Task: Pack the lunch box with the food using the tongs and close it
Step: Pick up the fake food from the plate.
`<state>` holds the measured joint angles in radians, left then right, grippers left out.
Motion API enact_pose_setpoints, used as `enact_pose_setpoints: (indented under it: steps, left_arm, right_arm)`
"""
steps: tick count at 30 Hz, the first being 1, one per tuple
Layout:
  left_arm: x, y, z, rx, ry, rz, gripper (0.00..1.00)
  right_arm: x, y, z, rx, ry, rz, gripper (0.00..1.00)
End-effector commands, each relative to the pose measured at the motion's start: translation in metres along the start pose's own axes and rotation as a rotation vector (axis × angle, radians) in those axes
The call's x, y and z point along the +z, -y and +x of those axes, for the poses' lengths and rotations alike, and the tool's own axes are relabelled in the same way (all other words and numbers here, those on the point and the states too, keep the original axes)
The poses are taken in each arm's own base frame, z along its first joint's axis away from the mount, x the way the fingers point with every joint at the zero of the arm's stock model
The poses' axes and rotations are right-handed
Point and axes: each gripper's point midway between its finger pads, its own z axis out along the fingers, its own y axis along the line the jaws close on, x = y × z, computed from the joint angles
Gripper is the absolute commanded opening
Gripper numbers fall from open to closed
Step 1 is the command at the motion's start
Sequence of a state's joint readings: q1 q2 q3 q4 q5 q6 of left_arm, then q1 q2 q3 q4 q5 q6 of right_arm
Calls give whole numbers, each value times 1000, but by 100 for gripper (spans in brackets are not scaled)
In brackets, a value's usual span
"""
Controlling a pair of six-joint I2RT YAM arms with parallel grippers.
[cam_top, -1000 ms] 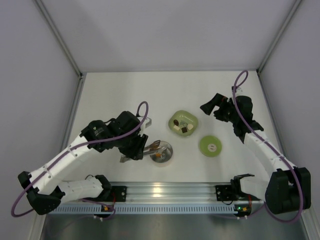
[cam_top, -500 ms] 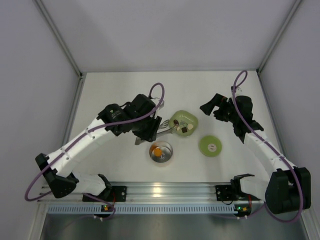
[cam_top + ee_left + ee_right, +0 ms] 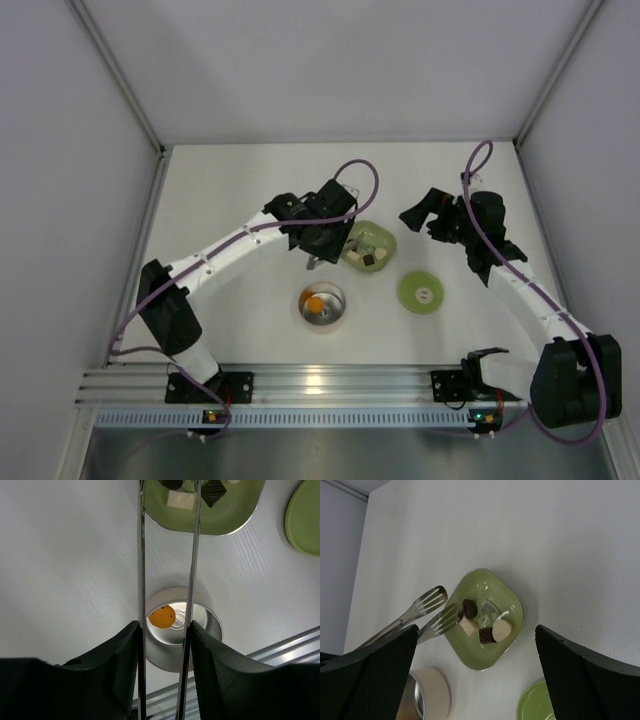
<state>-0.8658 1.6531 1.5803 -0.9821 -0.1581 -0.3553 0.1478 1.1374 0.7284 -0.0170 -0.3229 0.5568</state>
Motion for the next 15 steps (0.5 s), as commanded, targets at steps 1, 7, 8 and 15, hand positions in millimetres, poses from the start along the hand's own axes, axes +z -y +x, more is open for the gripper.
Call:
enact_pose_setpoints:
  steps: [1,7,8,15]
  left_arm:
    - [5,2,-30,-36,101,-27,48]
    - [22,6,-26,-33,68,-28,48]
    - [26,6,-25,-30,61,-29,48]
    - [37,6,-17,-22,27,-32,48]
  right_arm:
    - [-1,-14,-15,-53,18,-28,99]
    - [2,-11,-11,-52,5,-22,99]
    - [1,-10,-11,-53,6,-20,99]
    - [1,-9,-9,-52,4,-14,99]
